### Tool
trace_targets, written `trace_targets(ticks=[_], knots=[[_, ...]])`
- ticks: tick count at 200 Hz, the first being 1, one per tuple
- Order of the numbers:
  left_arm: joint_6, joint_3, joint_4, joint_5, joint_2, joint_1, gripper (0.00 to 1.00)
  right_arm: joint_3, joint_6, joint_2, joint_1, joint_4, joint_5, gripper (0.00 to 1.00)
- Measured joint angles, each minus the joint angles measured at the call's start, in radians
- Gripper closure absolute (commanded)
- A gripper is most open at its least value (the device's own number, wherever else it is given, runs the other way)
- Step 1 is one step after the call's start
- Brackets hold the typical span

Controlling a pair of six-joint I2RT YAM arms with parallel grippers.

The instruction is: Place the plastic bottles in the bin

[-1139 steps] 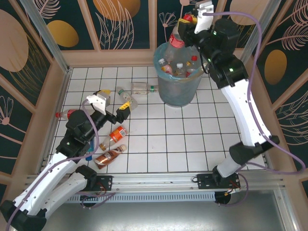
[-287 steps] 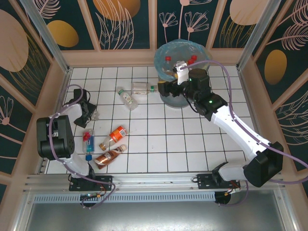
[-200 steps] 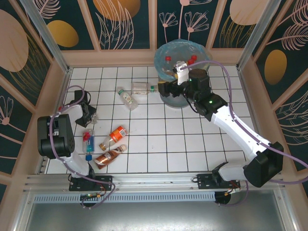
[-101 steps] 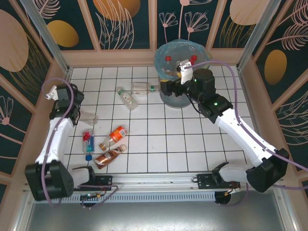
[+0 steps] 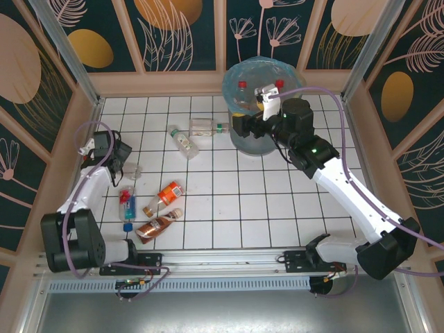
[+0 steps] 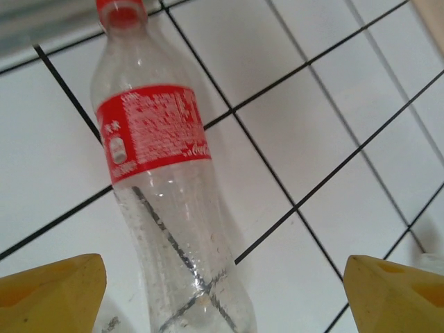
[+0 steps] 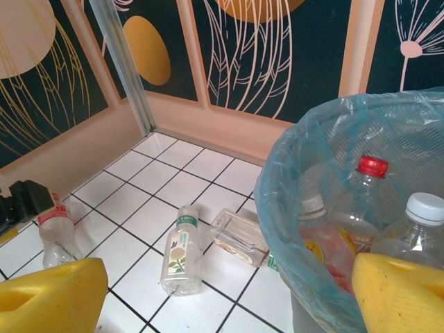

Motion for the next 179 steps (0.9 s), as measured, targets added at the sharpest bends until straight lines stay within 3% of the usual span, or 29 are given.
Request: trace_targets(ticks=[72, 114, 179], knots=[[-0.054, 0.002, 0.042, 0.078, 0.204, 0.002, 0.11, -0.009, -0.020, -0.008, -0.002, -0.002, 0.019, 0.08], [-0.045, 0.030, 0.056, 0.086, 0.322, 0.006, 0.24, -0.021, -0.036, -0.008, -0.010, -0.005, 0.019, 0.08], [-0.019, 0.037, 0.072, 0.087, 0.297, 0.008, 0.41, -0.033, -0.037, -0.016, -0.015, -0.006, 0.018, 0.08]])
